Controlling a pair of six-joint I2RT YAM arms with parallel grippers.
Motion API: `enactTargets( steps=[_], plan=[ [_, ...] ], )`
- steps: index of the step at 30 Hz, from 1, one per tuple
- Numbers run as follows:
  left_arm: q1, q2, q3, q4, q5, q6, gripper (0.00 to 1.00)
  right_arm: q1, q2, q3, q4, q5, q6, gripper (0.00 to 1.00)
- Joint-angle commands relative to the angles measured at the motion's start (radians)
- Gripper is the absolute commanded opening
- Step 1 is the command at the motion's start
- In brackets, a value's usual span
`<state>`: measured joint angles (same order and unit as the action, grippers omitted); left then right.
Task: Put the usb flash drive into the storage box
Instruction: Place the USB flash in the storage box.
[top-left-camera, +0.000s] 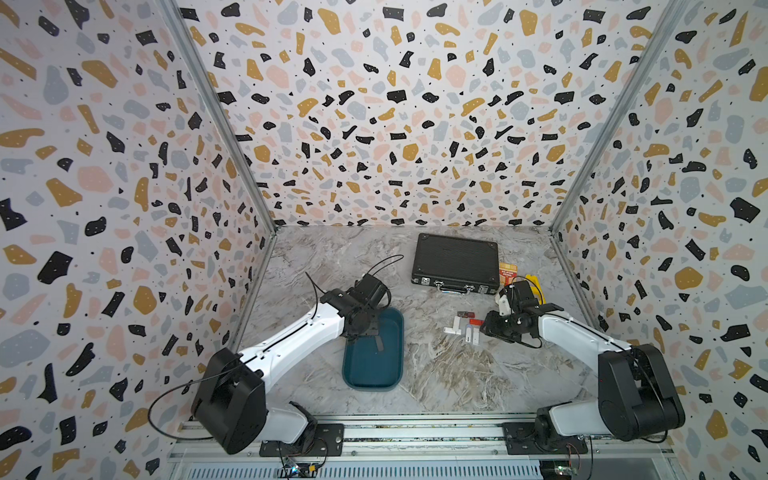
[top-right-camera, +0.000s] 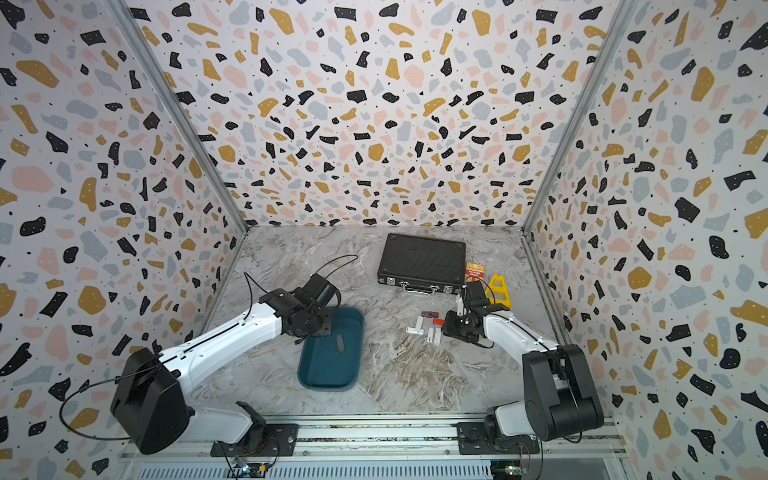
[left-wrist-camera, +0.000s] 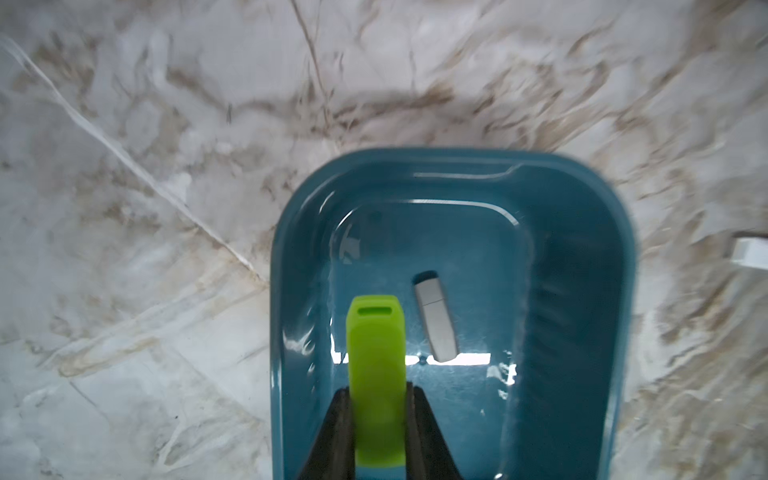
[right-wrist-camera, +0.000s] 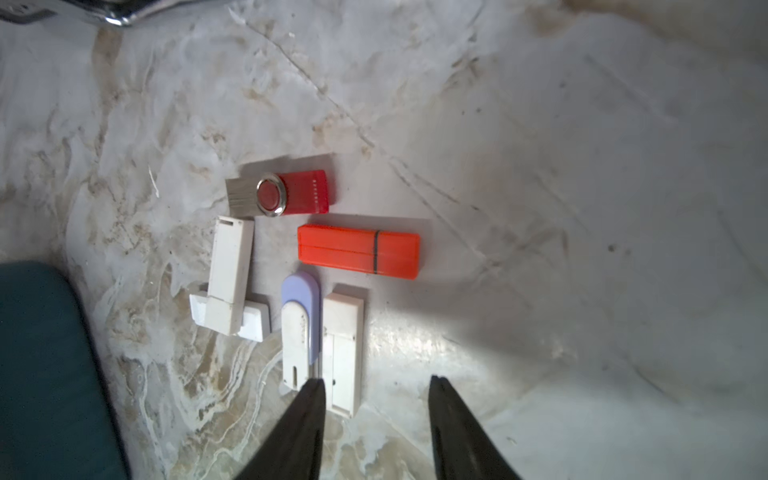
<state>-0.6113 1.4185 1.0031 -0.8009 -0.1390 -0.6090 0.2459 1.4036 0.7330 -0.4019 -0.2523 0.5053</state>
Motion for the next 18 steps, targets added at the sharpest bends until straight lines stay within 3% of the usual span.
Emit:
enactTargets(
  steps=[1, 5, 9, 11, 14, 18],
  plan=[
    [-0.003, 0.043, -0.015, 0.057, 0.048, 0.031, 0.15, 0.029, 0.011, 0.046, -0.083, 0.043, -0.027, 0.47],
    [0.004, 0.072, -0.062, 0.069, -0.021, 0.018, 0.17, 0.060, 0.048, 0.072, -0.108, 0.061, -0.039, 0.47],
    [0.005, 0.117, -0.067, 0.072, -0.040, 0.022, 0.25, 0.080, 0.083, 0.100, -0.128, 0.077, -0.044, 0.46],
    [0.005, 0.122, -0.073, 0.082, -0.035, 0.022, 0.33, 0.091, 0.092, 0.116, -0.142, 0.094, -0.049, 0.46],
    [0.005, 0.111, -0.063, 0.078, -0.015, 0.019, 0.55, 0.102, 0.105, 0.132, -0.155, 0.109, -0.054, 0.46],
    [0.005, 0.028, -0.043, 0.049, 0.019, 0.020, 0.62, 0.114, 0.134, 0.156, -0.170, 0.114, -0.062, 0.47]
  ],
)
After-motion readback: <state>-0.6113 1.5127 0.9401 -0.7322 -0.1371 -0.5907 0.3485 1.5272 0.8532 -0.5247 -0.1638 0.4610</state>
